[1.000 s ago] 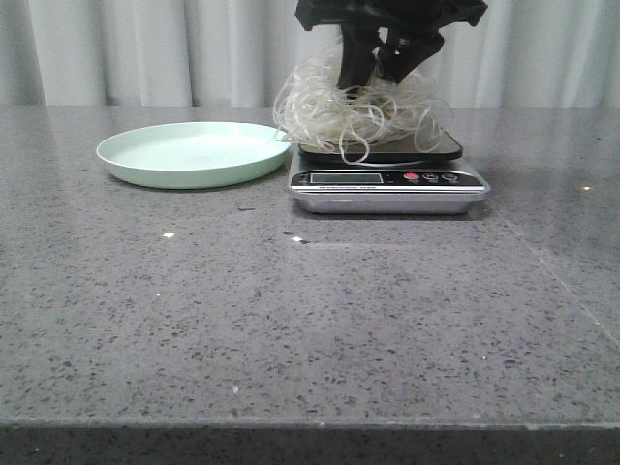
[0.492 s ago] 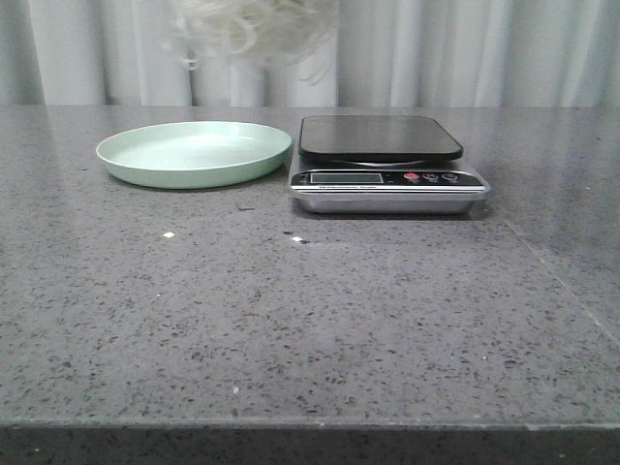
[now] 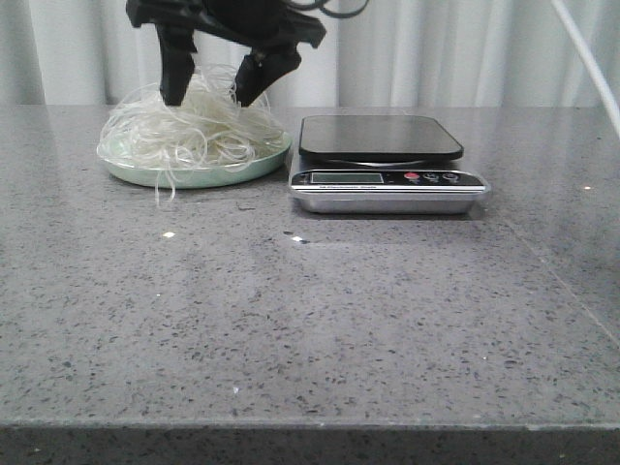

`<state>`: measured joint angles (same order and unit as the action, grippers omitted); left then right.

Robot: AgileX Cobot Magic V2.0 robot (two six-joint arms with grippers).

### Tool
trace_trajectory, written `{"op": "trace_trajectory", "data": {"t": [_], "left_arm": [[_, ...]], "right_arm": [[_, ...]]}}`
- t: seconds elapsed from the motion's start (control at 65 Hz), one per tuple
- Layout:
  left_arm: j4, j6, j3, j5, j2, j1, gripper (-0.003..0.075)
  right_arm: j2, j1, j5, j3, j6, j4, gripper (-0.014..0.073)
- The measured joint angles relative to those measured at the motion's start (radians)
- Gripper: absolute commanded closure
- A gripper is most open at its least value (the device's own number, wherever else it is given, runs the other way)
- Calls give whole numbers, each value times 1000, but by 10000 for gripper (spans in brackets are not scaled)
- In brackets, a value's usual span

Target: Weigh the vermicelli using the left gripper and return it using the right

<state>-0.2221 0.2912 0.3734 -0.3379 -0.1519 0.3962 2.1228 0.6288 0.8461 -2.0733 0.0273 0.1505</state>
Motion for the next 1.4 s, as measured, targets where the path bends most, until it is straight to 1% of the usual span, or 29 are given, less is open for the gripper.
{"op": "trace_trajectory", "data": {"t": [0.138,0.262,0.354,0.415,0.431,0.446,0.615,0.754,0.862,0.877,0.923,0.938,0.954,1.0,1.046,1.062,1.138,1.369,1.385,1.4], "left_arm": [[0,0,0,0,0,0,586],[0,0,0,0,0,0,586],[0,0,0,2,0,0,586],[0,0,0,2,0,0,586],[0,0,0,2,0,0,586],[0,0,0,2,0,0,586],[0,0,0,2,0,0,586],[0,0,0,2,0,0,586],[0,0,0,2,0,0,586],[0,0,0,2,0,0,586],[0,0,0,2,0,0,586],[0,0,0,2,0,0,586],[0,0,0,2,0,0,586],[0,0,0,2,0,0,586],[0,0,0,2,0,0,586],[0,0,0,2,0,0,586],[0,0,0,2,0,0,586],[0,0,0,2,0,0,586],[0,0,0,2,0,0,586],[0,0,0,2,0,0,586]], "right_arm": [[-61,-4,4,0,0,2,-12],[-168,-27,12,11,0,4,-12],[-261,-55,7,66,0,6,-12],[-332,-79,-4,133,-2,4,-12],[-366,-90,-12,180,-4,0,-12],[-366,-90,-12,170,-4,2,-12],[-601,-161,-78,467,-18,-8,-12],[-839,-209,-126,710,-18,-31,-12],[-985,-218,-162,852,-20,-66,-12],[-1016,-220,-170,891,-20,-75,-12],[-1068,-220,-179,930,-20,-86,-12],[-1100,-220,-185,968,-20,-93,-12],[-1110,-220,-185,968,-22,-95,-12],[-1191,-220,-198,1044,-27,-102,-12],[-1231,-220,-206,1081,-27,-104,-12],[-1270,-220,-215,1120,-27,-106,-12],[-1350,-220,-240,1207,-27,-106,-12],[-1694,-220,-399,1513,-27,-106,-12],[-1694,-220,-399,1513,-27,-106,-12],[-1747,-220,-423,1546,-27,-106,-12]]}}
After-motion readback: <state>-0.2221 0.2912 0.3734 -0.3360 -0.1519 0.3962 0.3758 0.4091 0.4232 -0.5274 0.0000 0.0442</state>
